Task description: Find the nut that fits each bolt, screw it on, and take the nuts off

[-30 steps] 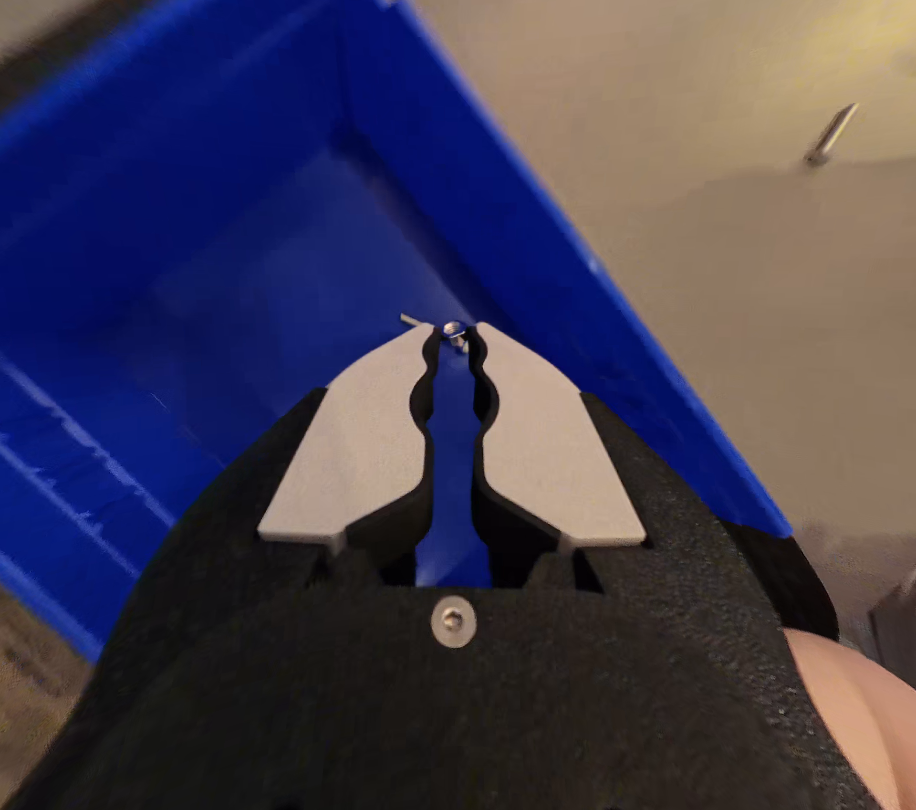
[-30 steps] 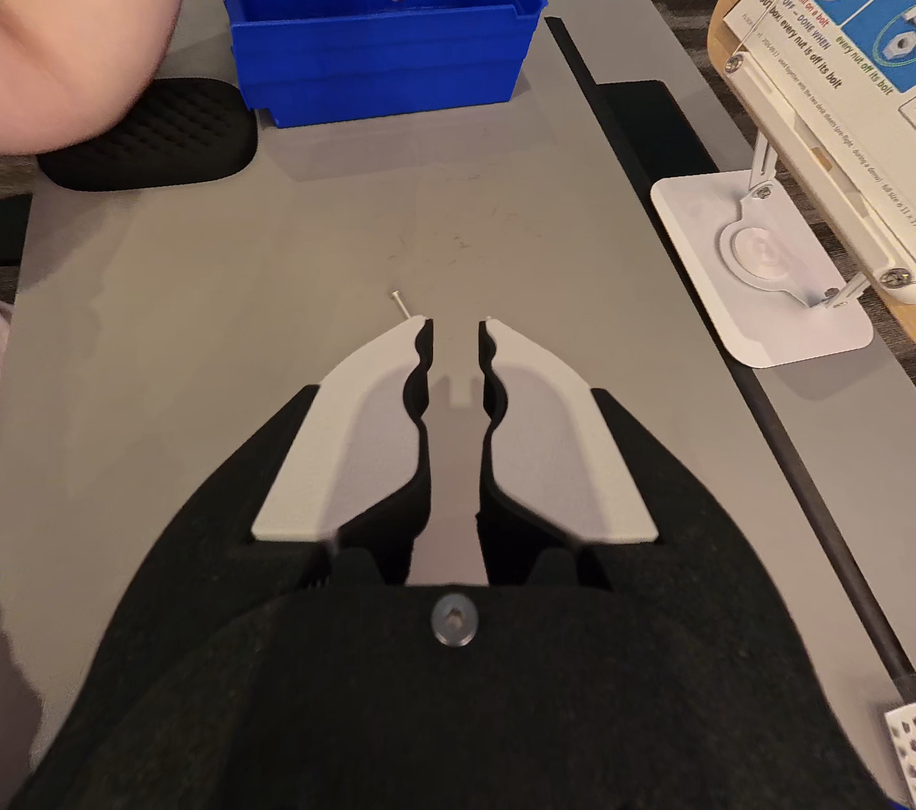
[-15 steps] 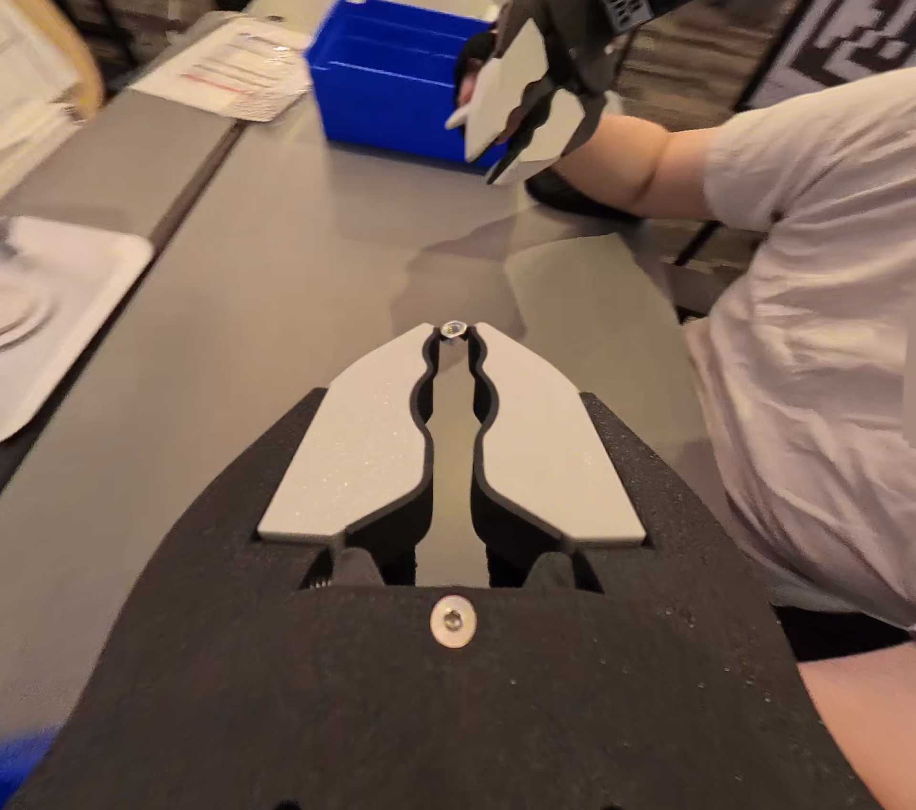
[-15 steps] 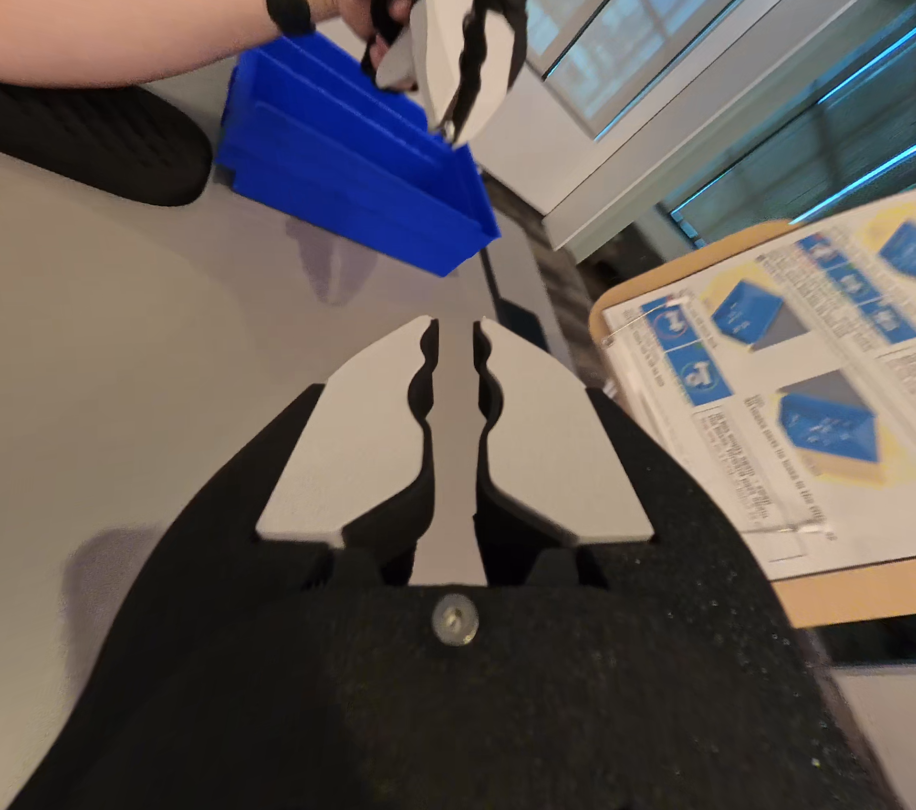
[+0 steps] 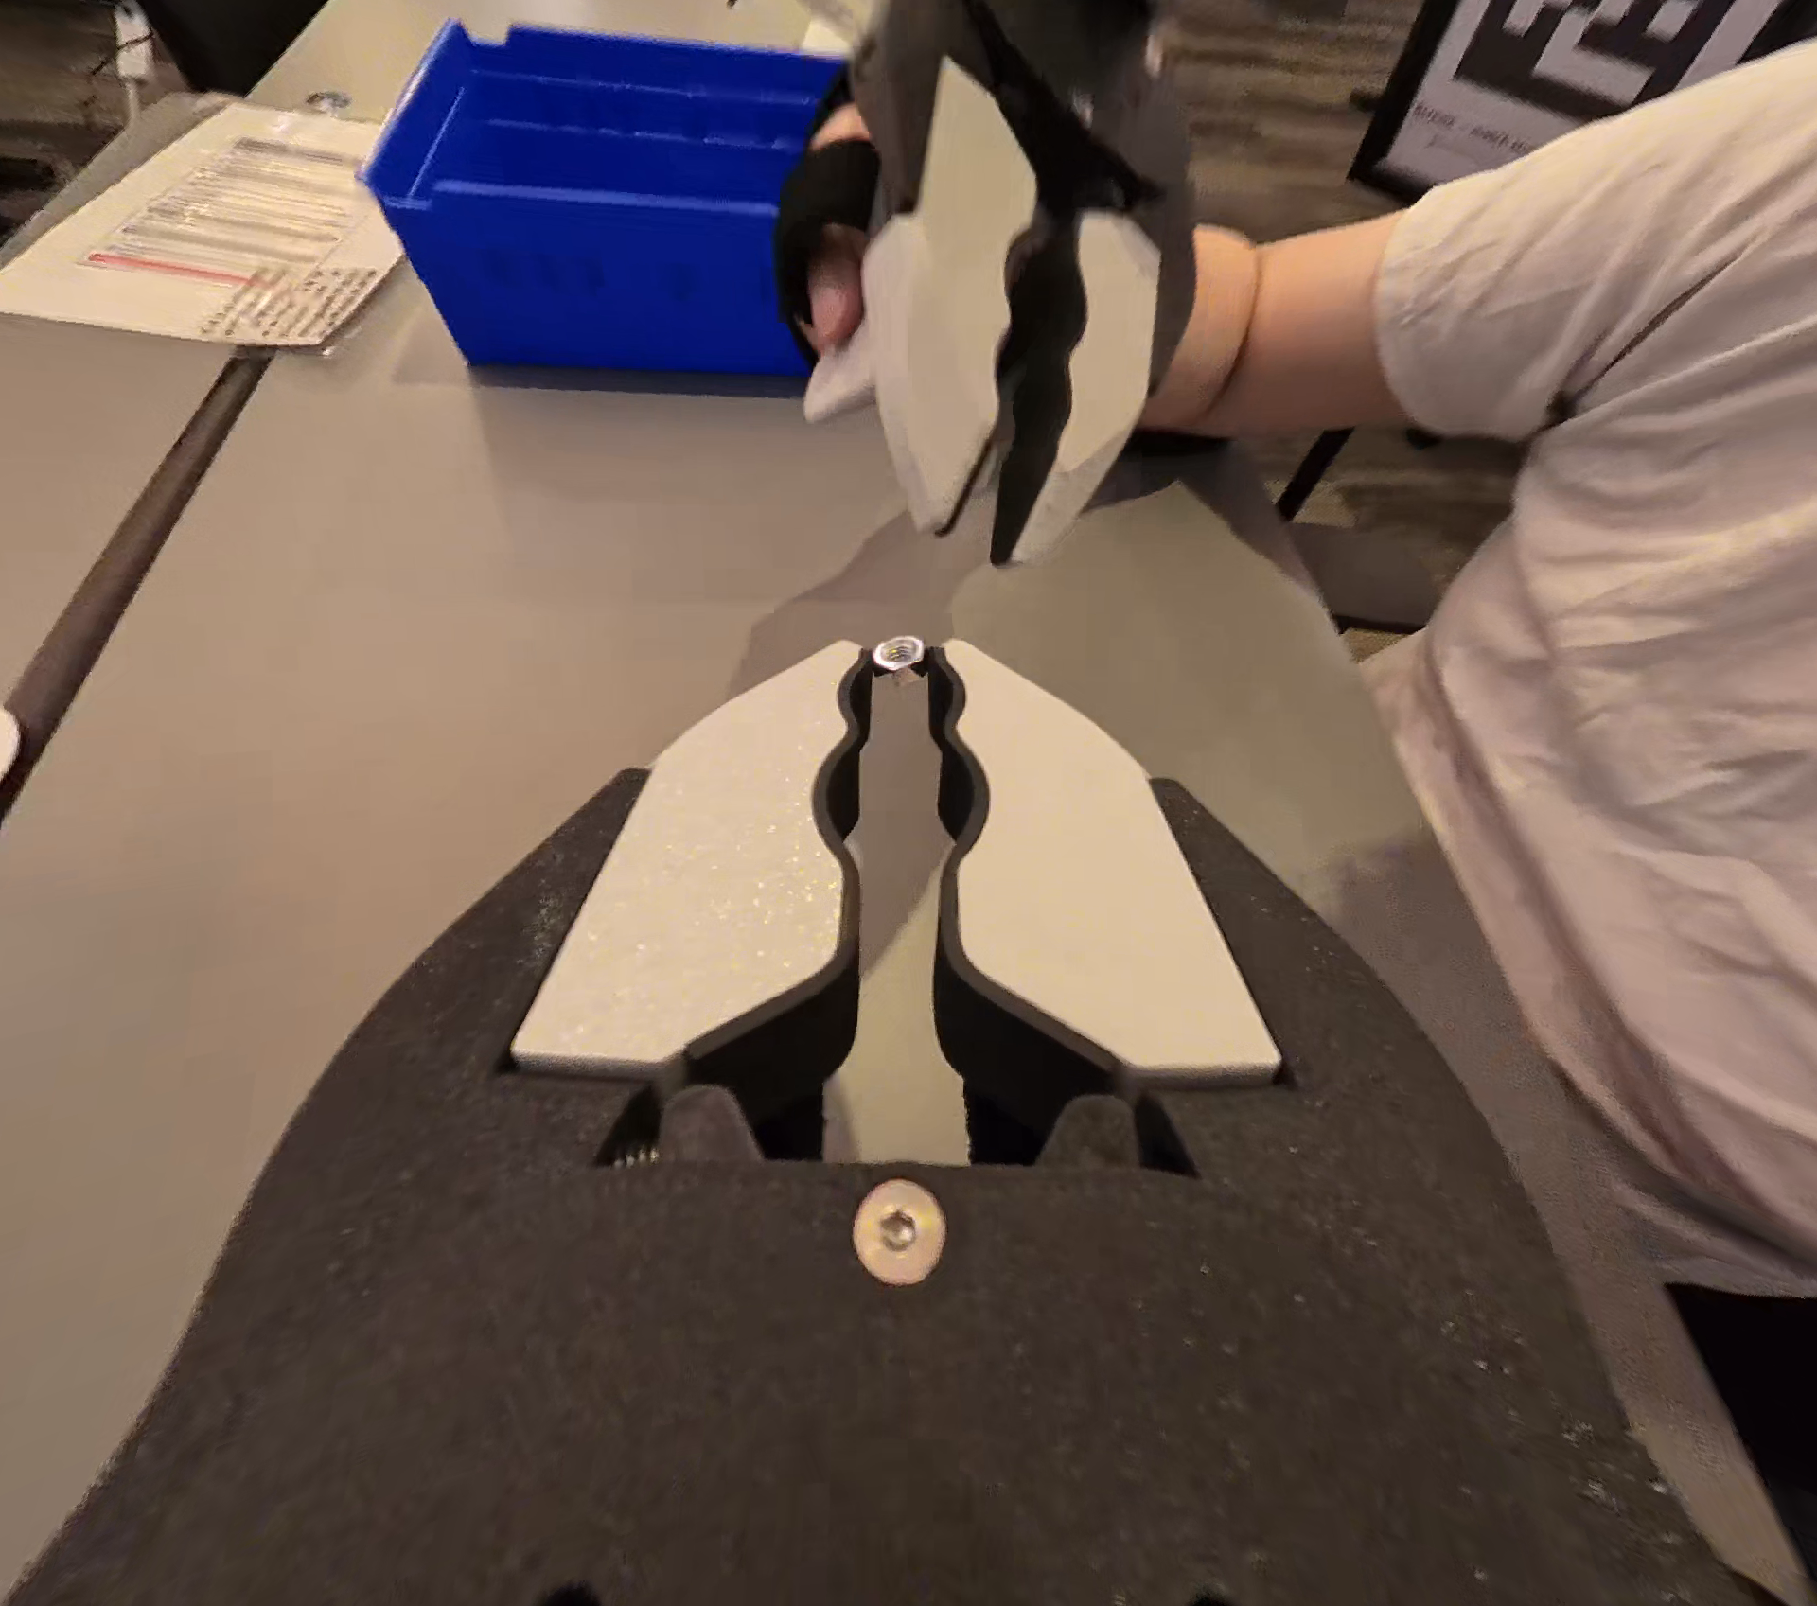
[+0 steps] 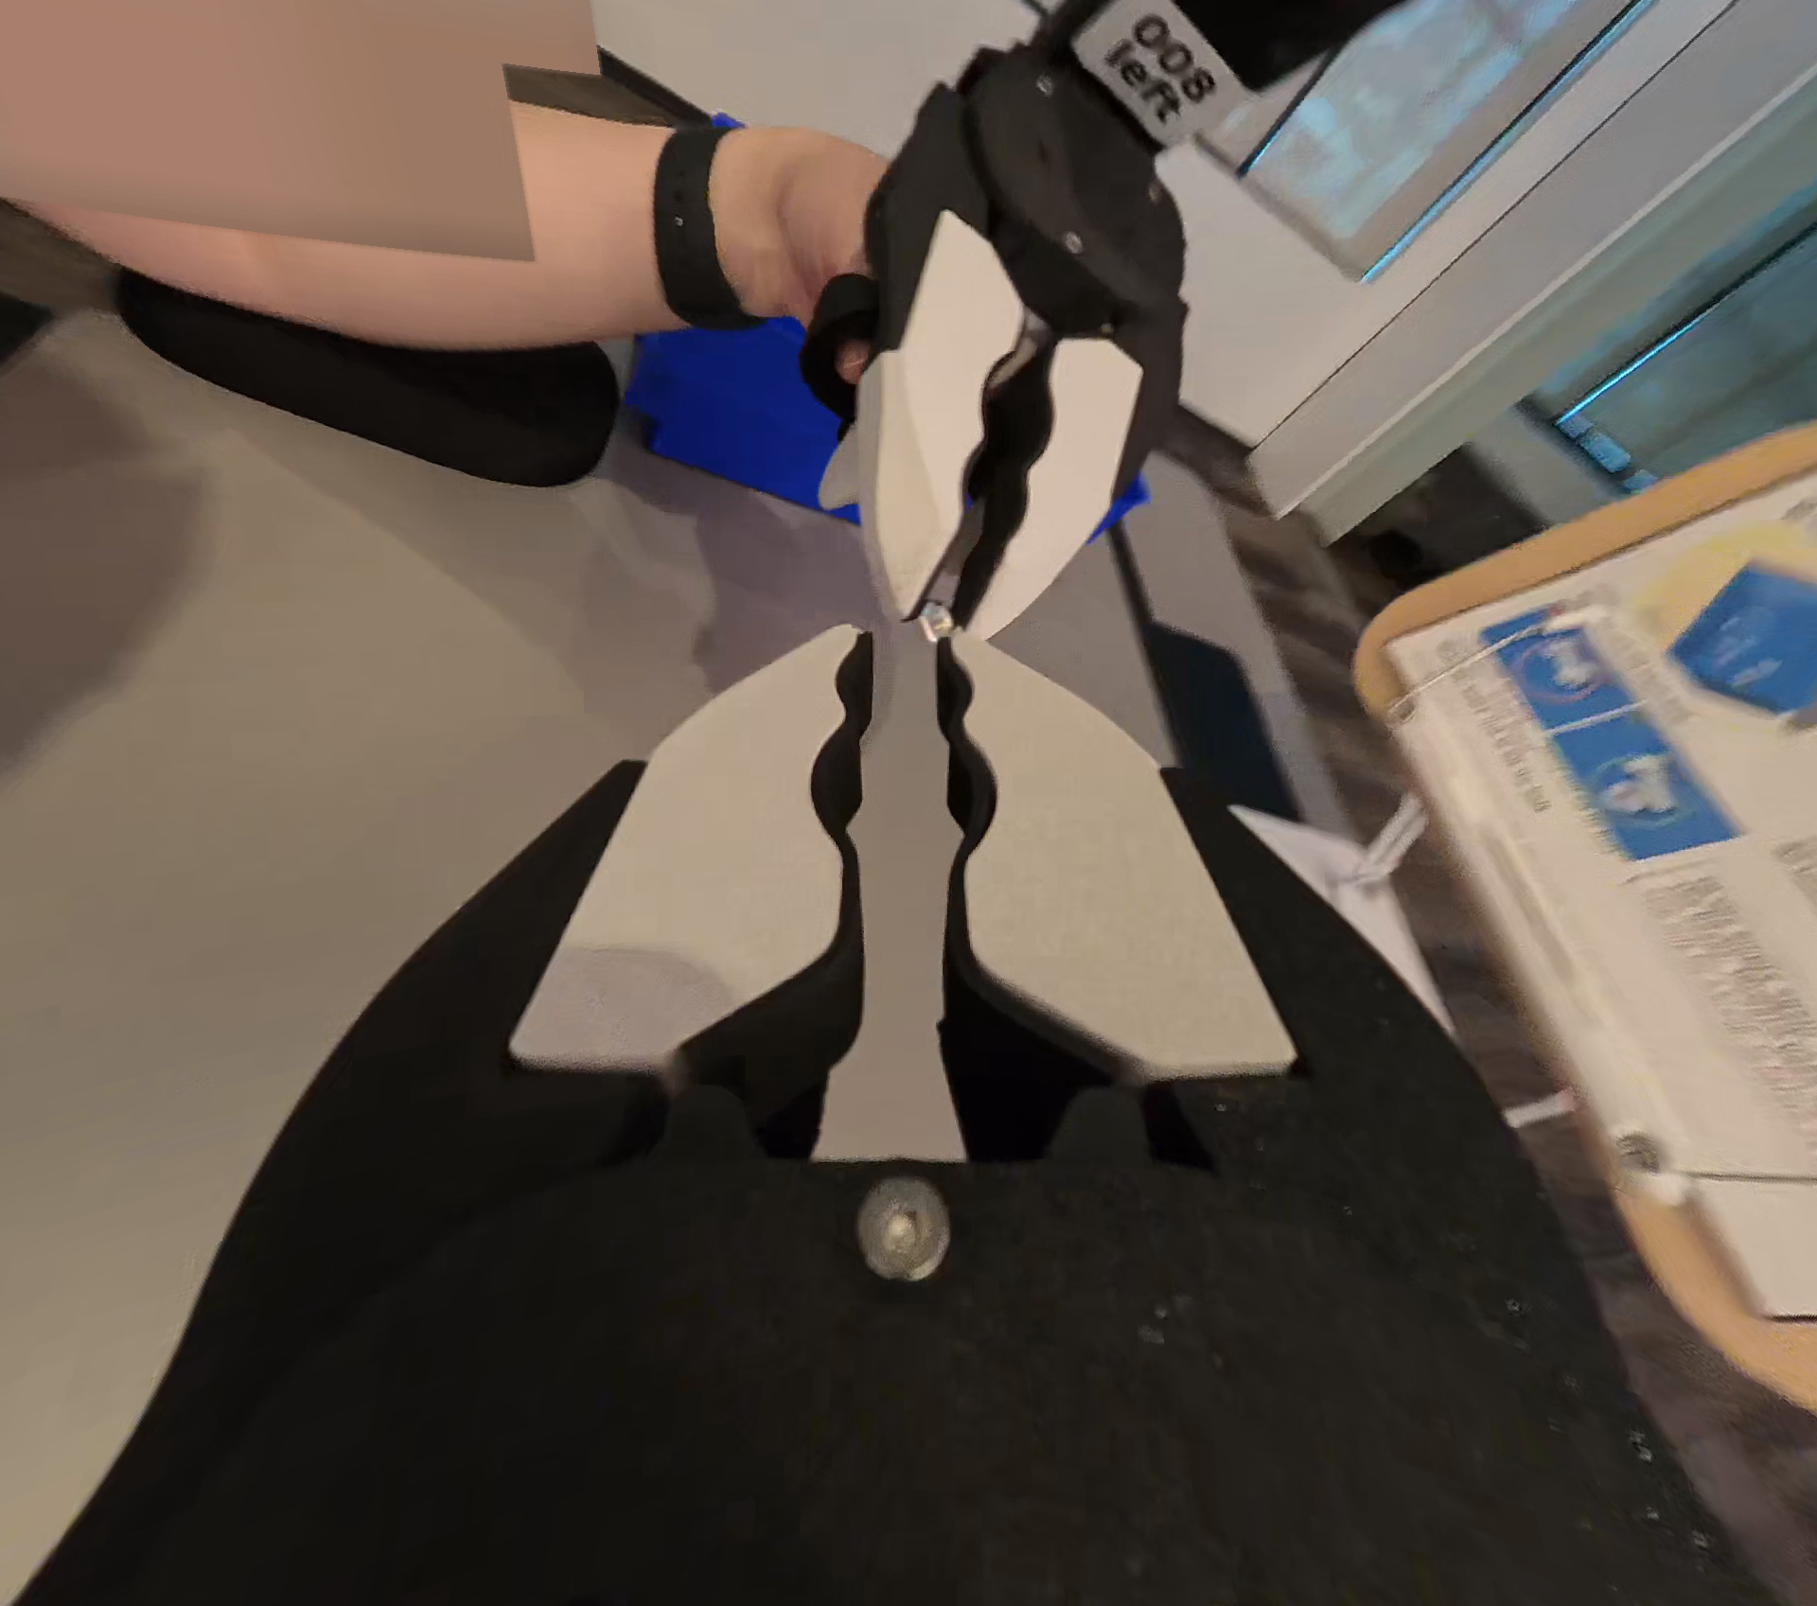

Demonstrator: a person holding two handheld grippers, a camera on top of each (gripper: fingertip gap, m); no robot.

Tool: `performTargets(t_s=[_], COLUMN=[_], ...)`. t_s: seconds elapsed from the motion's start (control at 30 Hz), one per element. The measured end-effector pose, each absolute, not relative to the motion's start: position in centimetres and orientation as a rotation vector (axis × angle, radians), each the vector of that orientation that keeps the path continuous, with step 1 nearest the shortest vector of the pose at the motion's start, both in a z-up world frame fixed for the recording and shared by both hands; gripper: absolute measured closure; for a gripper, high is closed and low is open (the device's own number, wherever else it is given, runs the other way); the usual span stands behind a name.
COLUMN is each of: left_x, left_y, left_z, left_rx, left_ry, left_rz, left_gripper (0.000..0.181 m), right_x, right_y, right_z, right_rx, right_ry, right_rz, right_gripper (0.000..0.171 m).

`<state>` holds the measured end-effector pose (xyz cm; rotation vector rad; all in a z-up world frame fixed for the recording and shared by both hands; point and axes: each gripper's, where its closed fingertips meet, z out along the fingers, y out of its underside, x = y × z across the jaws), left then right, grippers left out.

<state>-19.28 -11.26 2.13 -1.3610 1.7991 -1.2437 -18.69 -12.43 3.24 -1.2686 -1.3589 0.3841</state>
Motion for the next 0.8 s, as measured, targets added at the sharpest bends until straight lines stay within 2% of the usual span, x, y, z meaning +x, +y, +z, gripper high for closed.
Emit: performTargets(t_s=[0.1,0.23,0.47,0.8], left_x=[-18.1,-16.1,-14.6,-14.4], left_y=[-10.7,-10.4,-9.9,-10.2], left_z=[-0.7,-5.2,-11.7,-14.1], left_rx=[-1.433,-1.514,-1.559,-1.629], left_ry=[1.846,1.909,2.049,2.096], left_rz=[-1.138,-1.020,-0.655,-0.606], left_gripper=[0.171,0.171,0.171,0.171], right_x=[-16.6,-13.4,-9.3,-7.5], right_y=[-10.9,-8.7,-7.0,-6.5], right_z=[1.8,0.3,0.5,1.3], right_rx=[-1.432,-1.523,-1.568,-1.574], right_ry=[-1.341,-1.319,-1.279,-1.233], right_rz=[0.472,0.389,0.268,0.255], right_gripper=[0.158,0.159,0.159,0.159])
